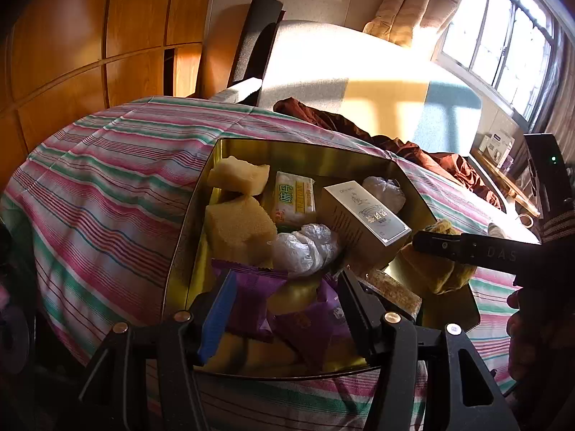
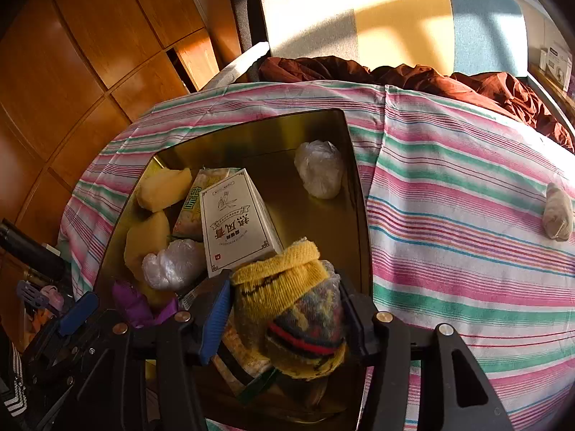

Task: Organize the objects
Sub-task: 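Carry the yellow knitted sock into the tray and open the right gripper, then move both grippers back toward the remaining items on the sheet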

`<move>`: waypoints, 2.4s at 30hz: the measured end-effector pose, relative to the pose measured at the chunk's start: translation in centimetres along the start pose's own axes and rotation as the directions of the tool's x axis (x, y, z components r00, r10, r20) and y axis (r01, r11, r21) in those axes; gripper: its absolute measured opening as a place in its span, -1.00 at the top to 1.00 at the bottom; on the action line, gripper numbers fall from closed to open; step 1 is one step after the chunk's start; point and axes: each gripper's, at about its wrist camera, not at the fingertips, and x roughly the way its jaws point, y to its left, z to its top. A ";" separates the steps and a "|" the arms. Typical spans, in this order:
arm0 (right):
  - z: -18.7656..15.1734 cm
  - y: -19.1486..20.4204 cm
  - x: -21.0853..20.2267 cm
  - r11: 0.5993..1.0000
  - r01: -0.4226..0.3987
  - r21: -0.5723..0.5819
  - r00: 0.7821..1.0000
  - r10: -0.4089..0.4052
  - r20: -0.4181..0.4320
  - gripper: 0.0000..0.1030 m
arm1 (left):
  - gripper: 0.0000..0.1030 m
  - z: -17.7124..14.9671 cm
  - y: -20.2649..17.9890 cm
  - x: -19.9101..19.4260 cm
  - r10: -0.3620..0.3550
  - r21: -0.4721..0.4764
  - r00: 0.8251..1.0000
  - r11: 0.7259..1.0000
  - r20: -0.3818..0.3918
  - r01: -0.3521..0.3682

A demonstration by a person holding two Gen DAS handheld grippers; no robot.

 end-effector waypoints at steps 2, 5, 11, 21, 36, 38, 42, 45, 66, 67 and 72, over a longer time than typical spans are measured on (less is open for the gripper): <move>-0.2 -0.1 0.0 1.000 0.009 -0.001 1.000 -0.009 0.002 -0.11 | -0.15 0.0 0.1 0.0 0.002 0.000 1.000 1.000 0.000 -0.002; -0.4 -0.3 -0.4 1.000 0.005 0.001 1.000 -0.005 0.012 -0.12 | -0.15 0.0 0.0 0.0 0.003 0.002 1.000 1.000 -0.001 -0.003; -0.6 0.1 -1.5 1.000 0.001 -0.013 0.999 -0.001 0.036 -0.13 | -0.18 0.0 -0.4 -0.3 0.014 0.025 1.000 1.000 0.007 -0.014; -1.5 1.7 -4.3 0.990 0.062 -0.126 0.993 -0.049 0.109 -0.26 | -0.19 0.2 -1.0 -1.5 0.036 0.059 0.998 0.998 0.044 -0.038; -1.3 -4.1 -8.3 0.988 0.146 -0.051 0.976 -0.135 0.168 -0.28 | -0.21 0.4 -3.9 -2.6 0.006 0.144 0.998 0.989 0.066 -0.016; -1.2 -5.8 -8.6 0.988 0.155 -0.019 0.976 -0.150 0.158 -0.28 | -0.21 0.5 -4.6 -2.6 0.001 0.160 0.998 0.987 0.065 -0.012; -1.2 -9.9 -9.3 0.979 0.194 0.057 0.971 -0.200 0.128 -0.28 | -0.21 0.7 -6.1 -2.5 -0.018 0.195 0.998 0.981 0.062 0.006; -1.3 -13.7 -10.2 0.966 0.225 0.129 0.965 -0.239 0.112 -0.30 | -0.21 0.9 -7.6 -2.3 -0.039 0.226 0.998 0.974 0.057 0.025; -4.0 -40.1 -15.7 0.649 0.368 0.665 0.891 -0.450 -0.054 -0.57 | -0.27 1.6 -19.9 0.6 -0.230 0.396 0.972 0.888 -0.057 0.234; -3.8 -40.1 -15.0 0.661 0.367 0.654 0.896 -0.441 -0.056 -0.57 | -0.27 1.6 -20.4 0.8 -0.237 0.398 0.969 0.884 -0.066 0.244; -2.8 -39.5 -12.5 0.713 0.471 0.520 0.867 -0.484 -0.121 -0.63 | -0.27 1.3 -22.8 1.5 -0.263 0.419 0.960 0.864 -0.096 0.279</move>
